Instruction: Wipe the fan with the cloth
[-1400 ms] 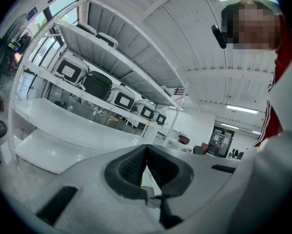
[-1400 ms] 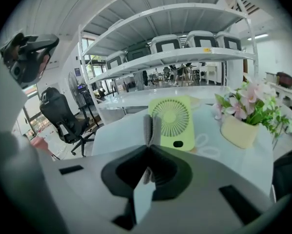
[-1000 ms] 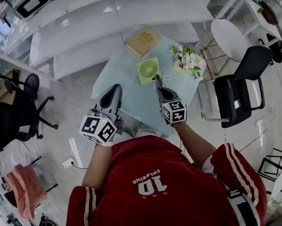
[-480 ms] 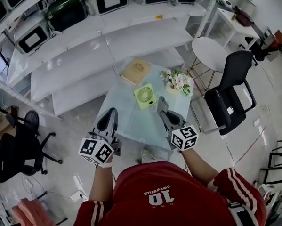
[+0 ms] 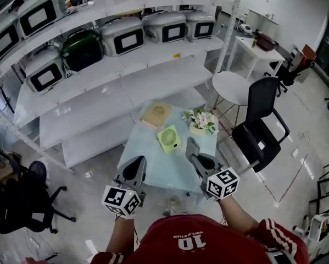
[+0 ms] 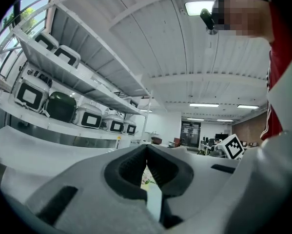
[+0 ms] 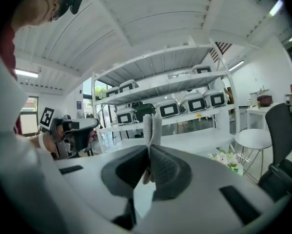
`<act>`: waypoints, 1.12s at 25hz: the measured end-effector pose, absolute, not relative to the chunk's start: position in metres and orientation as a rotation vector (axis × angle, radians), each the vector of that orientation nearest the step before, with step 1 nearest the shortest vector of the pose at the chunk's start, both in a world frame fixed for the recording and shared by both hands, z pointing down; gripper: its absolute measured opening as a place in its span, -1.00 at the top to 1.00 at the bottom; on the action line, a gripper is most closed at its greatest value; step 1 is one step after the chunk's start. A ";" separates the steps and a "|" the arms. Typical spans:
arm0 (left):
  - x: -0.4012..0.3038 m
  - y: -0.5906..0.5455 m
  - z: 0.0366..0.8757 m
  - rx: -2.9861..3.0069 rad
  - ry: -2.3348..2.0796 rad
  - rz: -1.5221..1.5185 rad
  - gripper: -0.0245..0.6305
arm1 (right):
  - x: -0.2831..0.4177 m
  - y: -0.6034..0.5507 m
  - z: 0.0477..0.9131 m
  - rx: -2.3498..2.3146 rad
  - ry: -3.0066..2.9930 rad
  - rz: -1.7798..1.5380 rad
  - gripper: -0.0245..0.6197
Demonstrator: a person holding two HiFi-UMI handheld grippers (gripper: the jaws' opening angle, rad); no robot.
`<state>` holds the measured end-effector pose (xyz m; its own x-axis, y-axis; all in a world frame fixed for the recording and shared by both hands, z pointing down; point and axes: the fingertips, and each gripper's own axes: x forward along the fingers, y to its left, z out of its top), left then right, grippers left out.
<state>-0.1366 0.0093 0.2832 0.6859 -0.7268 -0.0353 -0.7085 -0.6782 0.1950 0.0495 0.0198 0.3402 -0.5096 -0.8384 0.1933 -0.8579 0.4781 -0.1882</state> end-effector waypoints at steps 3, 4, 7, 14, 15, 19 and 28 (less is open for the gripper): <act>-0.141 0.018 0.262 2.776 -1.139 -0.205 0.92 | 0.047 0.033 0.313 1.552 -2.655 0.362 0.87; -0.143 0.021 0.255 2.795 -1.141 -0.213 0.92 | 0.047 0.036 0.304 1.566 -2.663 0.338 0.87; -0.147 0.033 0.243 2.859 -1.185 -0.167 0.92 | 0.046 0.050 0.282 1.598 -2.683 0.276 0.87; -0.161 0.042 0.221 2.818 -1.183 -0.299 0.92 | 0.049 0.051 0.243 1.640 -2.733 0.176 0.87; -0.165 0.043 0.219 2.813 -1.190 -0.309 0.92 | 0.048 0.047 0.238 1.654 -2.749 0.174 0.87; -0.177 0.045 0.212 2.812 -1.204 -0.330 0.92 | 0.048 0.040 0.226 1.700 -2.810 0.211 0.88; -0.195 0.055 0.215 2.799 -1.278 -0.327 0.92 | 0.037 0.047 0.228 1.675 -2.791 0.162 0.88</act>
